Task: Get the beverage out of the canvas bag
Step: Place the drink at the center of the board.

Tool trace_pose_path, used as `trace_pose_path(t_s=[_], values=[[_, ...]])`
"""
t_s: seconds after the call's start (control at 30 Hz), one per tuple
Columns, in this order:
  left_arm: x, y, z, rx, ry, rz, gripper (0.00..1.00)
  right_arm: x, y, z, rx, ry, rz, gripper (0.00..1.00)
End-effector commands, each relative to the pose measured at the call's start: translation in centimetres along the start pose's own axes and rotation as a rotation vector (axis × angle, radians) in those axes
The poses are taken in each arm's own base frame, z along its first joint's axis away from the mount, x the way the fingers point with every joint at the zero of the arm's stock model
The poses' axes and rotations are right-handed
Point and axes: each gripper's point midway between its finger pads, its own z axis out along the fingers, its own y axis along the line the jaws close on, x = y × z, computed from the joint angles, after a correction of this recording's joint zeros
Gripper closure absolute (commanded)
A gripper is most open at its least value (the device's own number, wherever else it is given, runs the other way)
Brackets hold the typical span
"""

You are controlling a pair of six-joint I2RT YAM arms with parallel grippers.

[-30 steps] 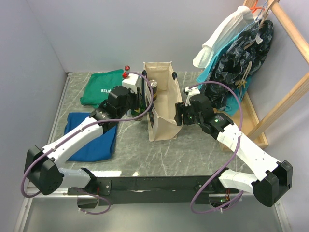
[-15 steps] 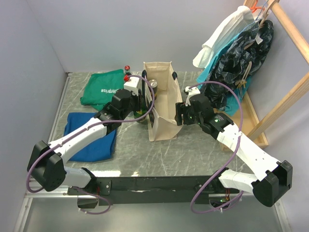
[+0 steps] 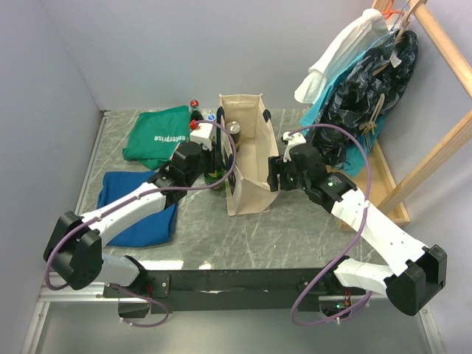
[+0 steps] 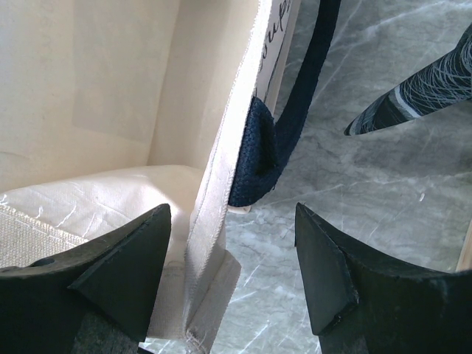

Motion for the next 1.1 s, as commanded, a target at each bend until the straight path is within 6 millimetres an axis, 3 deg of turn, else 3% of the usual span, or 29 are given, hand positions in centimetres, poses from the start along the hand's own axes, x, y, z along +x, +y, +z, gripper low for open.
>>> trace_pose_path(t_s=[0.0, 0.6, 1.07], values=[[-7.2, -1.3, -0.3, 0.036, -0.254, -0.088, 0.99, -0.2, -0.3, 0.0, 0.021, -0.013, -0.011, 0.26], [-5.8, -1.1, 0.9, 0.021, -0.248, -0.101, 0.99, -0.4, -0.2, 0.2, 0.021, -0.013, -0.018, 0.26], [-6.0, -1.0, 1.3, 0.011, -0.258, -0.068, 0.99, -0.2, -0.4, 0.3, 0.028, -0.010, -0.019, 0.26]])
